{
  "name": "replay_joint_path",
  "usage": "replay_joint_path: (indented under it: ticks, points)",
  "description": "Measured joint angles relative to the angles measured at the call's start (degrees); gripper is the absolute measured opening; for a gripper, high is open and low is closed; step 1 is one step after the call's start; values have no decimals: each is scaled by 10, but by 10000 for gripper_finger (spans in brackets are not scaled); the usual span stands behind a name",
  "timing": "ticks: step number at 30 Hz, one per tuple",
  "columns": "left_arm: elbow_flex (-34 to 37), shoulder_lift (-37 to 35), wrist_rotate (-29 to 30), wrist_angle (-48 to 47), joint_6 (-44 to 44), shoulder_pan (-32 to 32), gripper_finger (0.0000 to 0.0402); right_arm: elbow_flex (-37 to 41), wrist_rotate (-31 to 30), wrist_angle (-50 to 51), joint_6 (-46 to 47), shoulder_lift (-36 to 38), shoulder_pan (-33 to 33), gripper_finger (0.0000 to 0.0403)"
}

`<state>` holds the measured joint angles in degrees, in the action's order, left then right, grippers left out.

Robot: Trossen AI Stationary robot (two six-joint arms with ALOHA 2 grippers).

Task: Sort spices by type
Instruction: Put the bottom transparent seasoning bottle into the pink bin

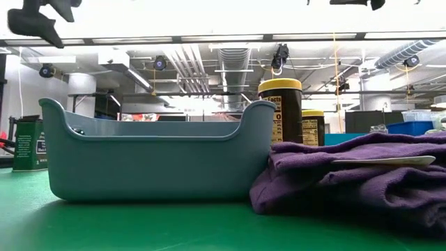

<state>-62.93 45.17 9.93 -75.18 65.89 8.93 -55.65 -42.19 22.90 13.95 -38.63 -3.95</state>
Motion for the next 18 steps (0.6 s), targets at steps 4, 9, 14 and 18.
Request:
replay_joint_path:
  ticks: [4,9,14,18]
  points:
    - [-13,35,-16,9,128,0,286,-48,0,93,27,-22,0,351]
    - [-28,77,-26,22,118,0,286,-60,1,99,27,-39,0,352]
    - [-37,117,-25,21,126,0,286,-60,2,90,29,-49,0,354]
    - [-38,145,-55,27,137,0,286,-60,3,80,65,-61,0,354]
